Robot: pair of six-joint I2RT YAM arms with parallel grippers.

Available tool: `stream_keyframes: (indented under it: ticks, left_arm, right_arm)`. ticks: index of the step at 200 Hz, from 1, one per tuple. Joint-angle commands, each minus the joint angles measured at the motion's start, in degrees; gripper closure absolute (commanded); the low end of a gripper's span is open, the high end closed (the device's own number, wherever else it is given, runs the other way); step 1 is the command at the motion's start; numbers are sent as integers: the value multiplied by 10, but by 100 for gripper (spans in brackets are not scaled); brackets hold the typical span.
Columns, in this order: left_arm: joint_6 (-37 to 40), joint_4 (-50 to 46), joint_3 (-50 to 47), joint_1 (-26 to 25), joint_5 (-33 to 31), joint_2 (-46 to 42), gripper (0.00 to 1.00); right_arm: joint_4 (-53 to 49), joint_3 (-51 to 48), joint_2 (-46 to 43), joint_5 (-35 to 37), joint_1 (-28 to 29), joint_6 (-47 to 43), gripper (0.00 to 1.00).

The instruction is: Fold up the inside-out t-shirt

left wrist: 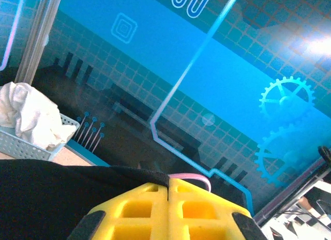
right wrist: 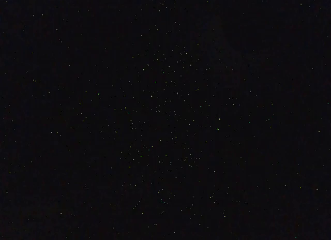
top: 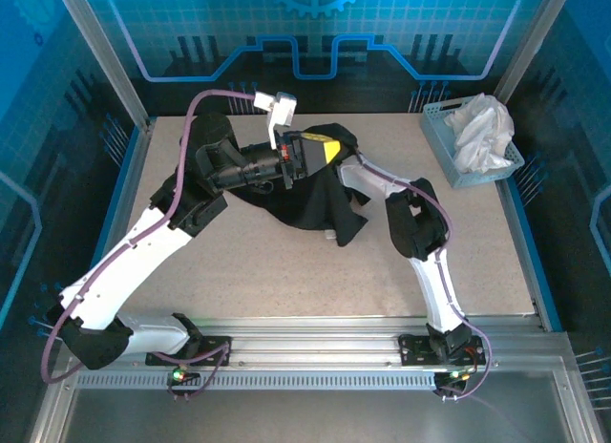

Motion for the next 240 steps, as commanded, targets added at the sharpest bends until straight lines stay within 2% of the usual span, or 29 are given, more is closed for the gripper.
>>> stream_keyframes:
  ticks: [1,18,47,71,80,101,120,142,169,192,221,240]
  left_arm:
    - [21,18,13,-6,-17,-20,100]
    - [26,15,6,-1,-34,-22,100]
    - [26,22,-15,7,-44,-34,100]
    - [31,22,-27,20,-73,-57,100]
    - [38,14,-29,23,-96,-64,100]
    - [60,-14,-33,30,-156,-72,100]
    - [75,-35,-41,47,-216,-65,100]
    - [66,-42,-60,98,-273,-53,100]
    - [27,-37,-87,189,-288,-33,100]
    - [12,-37,-103,245,-295,-15,100]
    - [17,-33,-108,264,-306,9,100]
    - [16,-29,-102,270,-307,38,100]
  right_arm:
    - [-84,52,70,-40,-5,-15,23]
    - [-115,93,109,-24,0,-24,22]
    - [-147,136,138,-37,-4,-31,23]
    - [-173,164,152,-56,-10,-34,30]
    - [-177,167,153,-60,-12,-34,39]
    - [-178,164,143,-73,-15,-32,75]
    - [-161,132,106,-84,-18,-27,100]
    - [-95,36,24,-107,-18,-17,100]
    - [-19,-83,-100,-139,-23,1,100]
    - [17,-157,-172,-164,-23,3,100]
    - [55,-204,-221,-233,-18,6,100]
    - [65,-208,-230,-258,5,-3,100]
